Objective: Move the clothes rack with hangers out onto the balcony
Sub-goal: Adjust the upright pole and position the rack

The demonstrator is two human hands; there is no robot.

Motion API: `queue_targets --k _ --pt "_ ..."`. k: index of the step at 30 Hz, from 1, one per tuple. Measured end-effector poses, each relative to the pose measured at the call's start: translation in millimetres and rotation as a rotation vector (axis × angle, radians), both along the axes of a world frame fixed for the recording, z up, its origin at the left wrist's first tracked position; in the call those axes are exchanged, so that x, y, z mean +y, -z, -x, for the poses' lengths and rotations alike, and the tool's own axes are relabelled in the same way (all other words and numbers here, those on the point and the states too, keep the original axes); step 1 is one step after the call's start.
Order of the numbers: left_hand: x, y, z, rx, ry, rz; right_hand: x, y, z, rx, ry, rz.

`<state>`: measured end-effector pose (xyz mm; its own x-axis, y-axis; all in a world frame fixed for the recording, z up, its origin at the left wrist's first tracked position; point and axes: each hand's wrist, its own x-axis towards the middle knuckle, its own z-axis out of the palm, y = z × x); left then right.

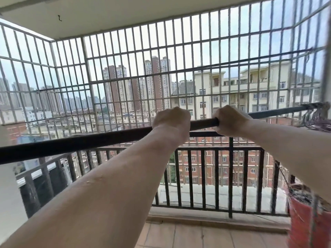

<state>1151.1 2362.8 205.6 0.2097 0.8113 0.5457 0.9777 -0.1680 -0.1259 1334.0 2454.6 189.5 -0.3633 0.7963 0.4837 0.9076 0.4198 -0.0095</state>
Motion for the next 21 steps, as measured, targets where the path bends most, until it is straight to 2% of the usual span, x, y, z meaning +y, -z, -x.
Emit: queue_targets --k 8,17,21 --pt "32 8 -33 0.001 0.070 0.004 16 7 -40 0.052 0.108 0.064" --pt "70 8 -52 0.059 0.095 -0.019 43 10 -53 0.083 0.275 -0.042" --pt "68 13 -31 0.092 0.067 -0.072 36 12 -24 0.047 0.186 -0.132"
